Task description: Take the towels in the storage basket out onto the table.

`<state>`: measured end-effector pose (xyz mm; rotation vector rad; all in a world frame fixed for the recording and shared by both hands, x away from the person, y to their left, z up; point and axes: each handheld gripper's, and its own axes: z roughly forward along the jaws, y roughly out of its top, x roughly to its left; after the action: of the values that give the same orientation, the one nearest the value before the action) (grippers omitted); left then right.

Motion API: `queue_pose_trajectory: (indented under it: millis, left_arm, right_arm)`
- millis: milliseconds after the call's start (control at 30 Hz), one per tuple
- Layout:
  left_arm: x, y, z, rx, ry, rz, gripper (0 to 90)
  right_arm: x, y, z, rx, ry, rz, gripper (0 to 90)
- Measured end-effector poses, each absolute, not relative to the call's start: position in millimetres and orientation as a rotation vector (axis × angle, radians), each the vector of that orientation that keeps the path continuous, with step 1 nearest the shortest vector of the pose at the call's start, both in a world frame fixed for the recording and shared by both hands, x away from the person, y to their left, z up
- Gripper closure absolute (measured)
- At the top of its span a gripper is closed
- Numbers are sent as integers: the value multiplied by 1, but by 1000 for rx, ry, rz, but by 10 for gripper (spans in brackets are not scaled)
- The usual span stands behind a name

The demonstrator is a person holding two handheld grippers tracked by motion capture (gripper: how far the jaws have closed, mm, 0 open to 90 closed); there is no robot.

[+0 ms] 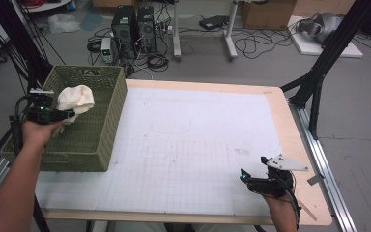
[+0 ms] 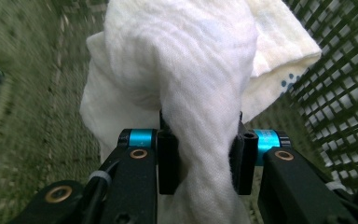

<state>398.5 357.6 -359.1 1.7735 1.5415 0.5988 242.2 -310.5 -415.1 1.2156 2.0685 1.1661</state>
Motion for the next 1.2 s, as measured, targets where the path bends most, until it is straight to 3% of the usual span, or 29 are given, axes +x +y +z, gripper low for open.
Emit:
queue_pose_trajectory:
  millis: [500, 933, 1200]
  left_arm:
    - [363, 350, -316, 1584, 1316, 693, 712]
    - [344, 326, -286, 1520, 1125, 739, 720]
    - [330, 298, -274, 1538, 972, 705, 721]
  right_arm:
    - [244, -305, -413, 1196, 2071, 1173, 105]
    - [243, -306, -411, 1208, 2063, 1180, 105]
    - [243, -307, -411, 1205, 2052, 1181, 105]
